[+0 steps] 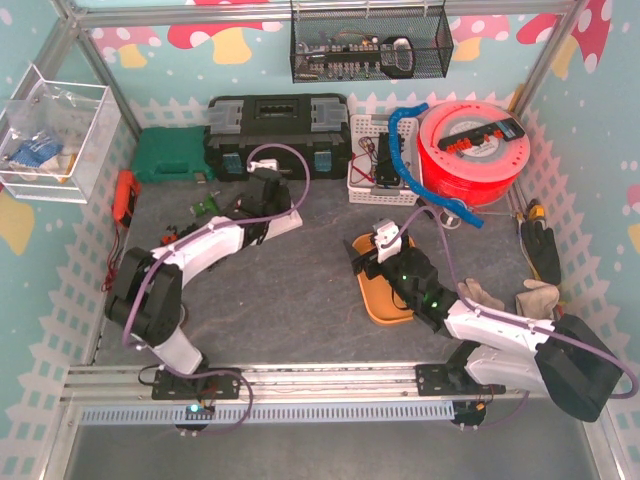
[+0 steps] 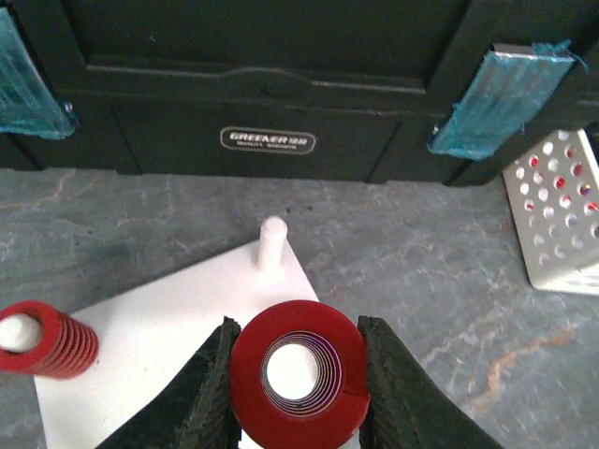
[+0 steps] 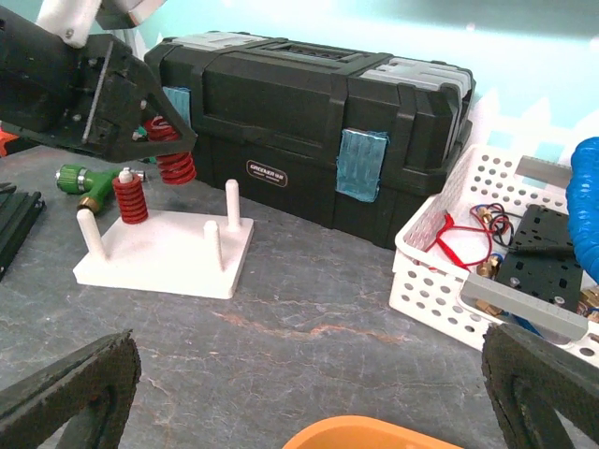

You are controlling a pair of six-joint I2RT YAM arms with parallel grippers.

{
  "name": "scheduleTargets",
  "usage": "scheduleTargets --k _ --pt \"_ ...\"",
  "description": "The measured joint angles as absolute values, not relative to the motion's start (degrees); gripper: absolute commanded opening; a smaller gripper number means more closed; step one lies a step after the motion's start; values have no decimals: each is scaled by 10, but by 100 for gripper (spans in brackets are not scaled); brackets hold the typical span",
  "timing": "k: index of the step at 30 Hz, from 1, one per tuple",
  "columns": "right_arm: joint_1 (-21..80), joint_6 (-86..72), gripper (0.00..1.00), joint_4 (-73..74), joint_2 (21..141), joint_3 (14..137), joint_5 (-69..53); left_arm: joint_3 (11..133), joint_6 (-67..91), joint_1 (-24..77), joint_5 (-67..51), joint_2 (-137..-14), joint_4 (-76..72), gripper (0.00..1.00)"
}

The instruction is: Install the large spring

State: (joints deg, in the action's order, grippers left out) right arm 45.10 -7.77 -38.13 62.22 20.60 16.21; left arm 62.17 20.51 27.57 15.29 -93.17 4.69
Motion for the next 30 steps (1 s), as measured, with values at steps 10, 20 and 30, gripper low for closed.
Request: scheduleTargets --k 10,20,30 --pt "451 -73 98 -384 621 195 174 686 197 248 154 -1017 10 4" --pt "451 -69 98 -390 622 194 176 721 184 243 152 -1063 4 6" --pt "451 -64 99 -390 622 194 176 734 175 218 148 -1094 1 7"
